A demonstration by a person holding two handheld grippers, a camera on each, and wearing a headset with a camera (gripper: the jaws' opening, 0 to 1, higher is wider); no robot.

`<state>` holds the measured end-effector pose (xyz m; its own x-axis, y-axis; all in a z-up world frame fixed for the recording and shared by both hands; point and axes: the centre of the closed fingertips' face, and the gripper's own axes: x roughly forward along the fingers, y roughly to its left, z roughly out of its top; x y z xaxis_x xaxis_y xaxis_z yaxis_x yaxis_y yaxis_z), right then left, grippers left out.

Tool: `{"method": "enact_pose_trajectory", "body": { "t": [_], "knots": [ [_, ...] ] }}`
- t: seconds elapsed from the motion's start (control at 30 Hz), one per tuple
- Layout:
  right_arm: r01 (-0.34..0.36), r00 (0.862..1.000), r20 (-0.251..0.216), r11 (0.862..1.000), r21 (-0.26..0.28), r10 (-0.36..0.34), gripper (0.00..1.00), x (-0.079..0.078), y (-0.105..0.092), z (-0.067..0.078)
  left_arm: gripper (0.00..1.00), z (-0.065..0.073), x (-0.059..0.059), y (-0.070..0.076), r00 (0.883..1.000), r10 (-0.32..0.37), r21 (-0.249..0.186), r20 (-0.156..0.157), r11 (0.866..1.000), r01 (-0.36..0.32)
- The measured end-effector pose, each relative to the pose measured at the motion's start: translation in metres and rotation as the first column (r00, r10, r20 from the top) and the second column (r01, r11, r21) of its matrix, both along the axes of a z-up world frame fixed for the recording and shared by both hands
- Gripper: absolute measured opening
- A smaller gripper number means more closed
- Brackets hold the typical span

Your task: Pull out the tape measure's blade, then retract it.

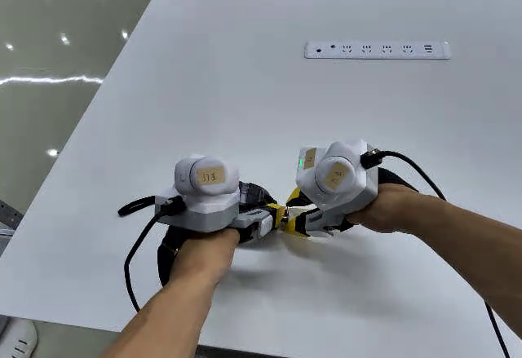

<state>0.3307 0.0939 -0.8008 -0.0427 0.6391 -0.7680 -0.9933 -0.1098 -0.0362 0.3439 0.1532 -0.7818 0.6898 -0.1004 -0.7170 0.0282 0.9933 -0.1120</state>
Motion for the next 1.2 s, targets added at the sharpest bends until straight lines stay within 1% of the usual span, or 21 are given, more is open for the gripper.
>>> {"method": "enact_pose_trajectory", "body": {
  "t": [0.13, 0.17, 0.23, 0.27, 0.43, 0.53, 0.63, 0.93, 1.07, 1.13, 1.2],
  "knots": [
    [0.007, 1.000, 0.004, 1.000, 0.003, -0.007, 0.22, 0.001, -0.004, 0.004, 0.63, 0.002, 0.001, -0.001, 1.000, -0.010, 0.000, 0.000, 1.000, 0.010],
    [0.008, 1.000, 0.003, 1.000, 0.003, -0.008, 0.22, 0.001, -0.005, 0.005, 0.63, 0.003, 0.001, 0.000, 1.000, -0.015, 0.006, 0.005, 1.000, 0.015],
    [0.010, 1.000, 0.005, 1.000, 0.002, -0.010, 0.23, 0.001, -0.008, 0.007, 0.64, 0.005, 0.001, 0.000, 1.000, -0.018, 0.000, 0.004, 1.000, 0.018],
    [0.014, 1.000, 0.005, 1.000, 0.000, -0.014, 0.23, 0.001, -0.010, 0.008, 0.65, 0.005, 0.000, 0.001, 1.000, -0.020, -0.006, 0.002, 1.000, 0.020],
    [0.026, 1.000, 0.006, 1.000, -0.011, -0.026, 0.26, 0.003, -0.020, 0.010, 0.68, 0.009, -0.002, -0.001, 0.999, -0.039, -0.008, 0.002, 0.999, 0.039],
    [0.036, 0.999, 0.007, 0.999, -0.013, -0.036, 0.27, 0.004, -0.026, 0.012, 0.69, 0.010, -0.003, -0.002, 0.998, -0.055, -0.002, 0.002, 0.998, 0.055],
    [0.052, 0.999, 0.000, 0.999, -0.010, -0.052, 0.29, 0.006, -0.032, 0.014, 0.70, 0.009, -0.006, -0.004, 0.997, -0.074, 0.004, -0.008, 0.997, 0.074],
    [0.084, 0.996, -0.018, 0.996, -0.011, -0.084, 0.35, 0.004, -0.048, 0.016, 0.74, 0.011, -0.011, -0.003, 0.994, -0.106, 0.015, -0.015, 0.994, 0.106],
    [0.103, 0.994, -0.021, 0.995, -0.011, -0.103, 0.36, 0.005, -0.056, 0.016, 0.75, 0.011, -0.013, -0.002, 0.993, -0.116, 0.011, -0.020, 0.993, 0.116],
    [0.117, 0.993, -0.022, 0.993, -0.010, -0.117, 0.37, 0.006, -0.060, 0.017, 0.76, 0.010, -0.015, -0.002, 0.992, -0.123, 0.015, -0.031, 0.992, 0.124],
    [0.129, 0.991, -0.026, 0.992, -0.005, -0.129, 0.38, 0.006, -0.064, 0.018, 0.76, 0.011, -0.017, -0.002, 0.991, -0.130, 0.009, -0.033, 0.991, 0.130]
  ]
}}
